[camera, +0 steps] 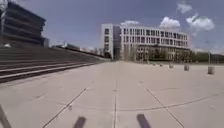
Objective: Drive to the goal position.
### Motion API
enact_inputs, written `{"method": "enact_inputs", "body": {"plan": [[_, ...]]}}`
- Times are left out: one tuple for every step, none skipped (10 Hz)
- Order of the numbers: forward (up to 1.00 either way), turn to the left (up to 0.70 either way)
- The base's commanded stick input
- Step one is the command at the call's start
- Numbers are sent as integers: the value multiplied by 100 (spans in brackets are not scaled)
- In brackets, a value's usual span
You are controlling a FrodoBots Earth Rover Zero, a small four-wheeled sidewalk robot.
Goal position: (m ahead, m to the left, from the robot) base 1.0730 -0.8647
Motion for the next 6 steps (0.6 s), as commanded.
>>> {"method": "enact_inputs", "body": {"plan": [[70, -27], [70, -27], [70, -27], [70, -27], [70, -27], [70, -27]]}}
